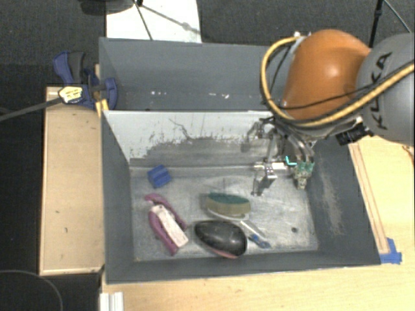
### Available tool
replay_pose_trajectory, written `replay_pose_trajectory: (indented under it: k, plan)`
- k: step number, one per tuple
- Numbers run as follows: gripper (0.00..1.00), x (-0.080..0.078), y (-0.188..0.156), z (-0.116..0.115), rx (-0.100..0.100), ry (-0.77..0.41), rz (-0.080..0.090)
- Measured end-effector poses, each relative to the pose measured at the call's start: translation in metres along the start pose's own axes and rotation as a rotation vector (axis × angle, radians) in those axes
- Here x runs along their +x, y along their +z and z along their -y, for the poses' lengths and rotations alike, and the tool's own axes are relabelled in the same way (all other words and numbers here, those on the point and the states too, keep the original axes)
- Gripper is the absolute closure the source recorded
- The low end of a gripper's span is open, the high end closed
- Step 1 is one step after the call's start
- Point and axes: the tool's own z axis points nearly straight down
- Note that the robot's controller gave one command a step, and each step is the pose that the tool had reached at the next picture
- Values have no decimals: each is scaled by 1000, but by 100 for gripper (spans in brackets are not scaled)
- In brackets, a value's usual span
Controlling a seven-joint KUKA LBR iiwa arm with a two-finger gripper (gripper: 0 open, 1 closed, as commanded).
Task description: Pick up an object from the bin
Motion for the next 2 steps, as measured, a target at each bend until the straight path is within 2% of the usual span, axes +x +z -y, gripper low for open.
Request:
replay_pose_trajectory:
  k: [1, 2]
  plan:
    - [100, -1, -4, 0, -1, 2, 8]
    - [0, -1, -4, 0, -1, 3, 8]
